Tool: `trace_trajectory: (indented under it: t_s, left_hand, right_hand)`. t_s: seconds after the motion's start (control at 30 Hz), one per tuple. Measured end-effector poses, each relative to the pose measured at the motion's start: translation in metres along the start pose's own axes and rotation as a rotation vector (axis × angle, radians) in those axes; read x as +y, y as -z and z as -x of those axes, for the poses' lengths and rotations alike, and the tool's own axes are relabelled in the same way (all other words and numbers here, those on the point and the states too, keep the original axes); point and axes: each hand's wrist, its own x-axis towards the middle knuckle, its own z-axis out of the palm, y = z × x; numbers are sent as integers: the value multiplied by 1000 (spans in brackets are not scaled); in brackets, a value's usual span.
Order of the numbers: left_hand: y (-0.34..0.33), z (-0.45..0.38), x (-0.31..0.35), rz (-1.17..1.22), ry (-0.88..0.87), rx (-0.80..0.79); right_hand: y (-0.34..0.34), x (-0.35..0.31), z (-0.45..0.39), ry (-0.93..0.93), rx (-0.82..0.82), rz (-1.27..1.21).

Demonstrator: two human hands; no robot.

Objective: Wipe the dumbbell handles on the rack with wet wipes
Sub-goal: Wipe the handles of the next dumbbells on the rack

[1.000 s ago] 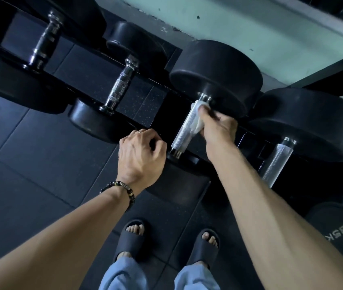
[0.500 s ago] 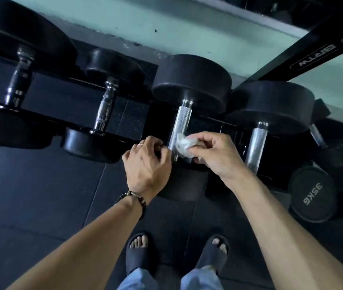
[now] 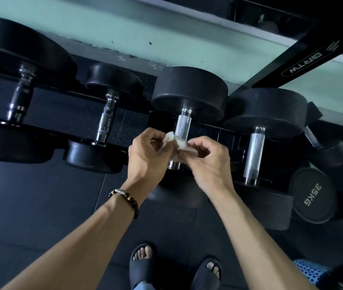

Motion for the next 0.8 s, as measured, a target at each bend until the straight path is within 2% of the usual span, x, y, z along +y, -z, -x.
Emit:
trace_trajectory:
  t_s: [0.1, 0.17, 0.27, 0.33, 0.4, 0.47, 0.57, 0.7, 0.8]
  left_hand:
    - [1, -7, 1, 49, 55, -28]
    - [6, -8, 5, 130, 60, -102]
    - [12, -17, 2, 74, 44, -129]
    - [14, -28, -4, 12, 47, -109]
    - [11, -45, -11, -80, 54, -43]
    - [1, -58, -10, -145, 42, 19]
    - [-26, -72, -1, -149, -151, 6]
    - [-39, -78, -5, -275, -386, -18]
    - [-21, -75, -20, -386, -437, -185]
  right_hand:
    - [-13, -3, 2, 66, -11, 43]
    - [-19, -6, 3, 83, -91, 58]
    - [-19, -4, 2, 56, -173, 36]
    - [-12, 6, 2, 12, -53, 35]
    - [-10, 18, 5, 17, 95, 137]
    - [-20, 30, 13, 6, 143, 255]
    - [-33, 45, 18, 15, 273, 265]
    - [-31, 54, 14, 99, 265, 286]
    - [-32, 56, 15, 120, 246, 260]
